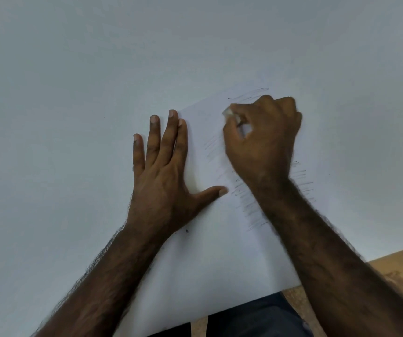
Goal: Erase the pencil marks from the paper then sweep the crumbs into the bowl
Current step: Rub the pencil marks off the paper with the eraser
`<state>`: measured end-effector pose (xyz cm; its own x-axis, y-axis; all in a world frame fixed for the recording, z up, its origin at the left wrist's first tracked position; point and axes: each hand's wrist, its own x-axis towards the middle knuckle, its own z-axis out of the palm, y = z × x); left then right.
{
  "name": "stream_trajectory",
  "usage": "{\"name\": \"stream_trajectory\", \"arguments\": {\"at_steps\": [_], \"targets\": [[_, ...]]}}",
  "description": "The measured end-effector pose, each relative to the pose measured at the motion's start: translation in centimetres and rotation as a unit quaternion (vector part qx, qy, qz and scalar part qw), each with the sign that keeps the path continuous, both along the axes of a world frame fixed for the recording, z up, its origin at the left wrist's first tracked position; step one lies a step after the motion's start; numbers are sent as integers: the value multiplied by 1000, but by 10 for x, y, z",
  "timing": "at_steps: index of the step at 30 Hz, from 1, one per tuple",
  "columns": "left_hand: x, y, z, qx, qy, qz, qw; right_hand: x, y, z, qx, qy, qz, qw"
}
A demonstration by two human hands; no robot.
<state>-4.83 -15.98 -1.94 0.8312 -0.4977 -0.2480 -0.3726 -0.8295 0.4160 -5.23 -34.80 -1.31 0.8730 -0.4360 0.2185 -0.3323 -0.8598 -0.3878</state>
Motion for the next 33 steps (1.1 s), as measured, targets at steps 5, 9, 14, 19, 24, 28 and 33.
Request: {"name": "stream_trajectory", "arguments": {"at_steps": [5, 9, 14, 19, 24, 28, 33], "targets": [[-1, 1, 1, -11, -8, -2, 1000, -16, 35, 1, 24, 19, 114, 993], [0, 0, 1, 1, -6, -1, 1000, -13, 21, 1, 7, -1, 102, 995], [0, 0, -1, 8, -3, 0, 1000, 2, 6, 0, 22, -9, 10, 1000], [0, 0, -1, -2, -3, -1, 1000, -11, 32, -2, 29, 9, 143, 989], [0, 0, -1, 6, 0, -2, 1000, 13, -1, -5, 22, -1, 4, 1000], [0, 1, -2, -4, -11, -3, 1000, -4, 37, -4, 40, 5, 113, 993], [0, 0, -1, 11, -4, -5, 1000, 8, 12, -3, 10, 4, 35, 999]]}}
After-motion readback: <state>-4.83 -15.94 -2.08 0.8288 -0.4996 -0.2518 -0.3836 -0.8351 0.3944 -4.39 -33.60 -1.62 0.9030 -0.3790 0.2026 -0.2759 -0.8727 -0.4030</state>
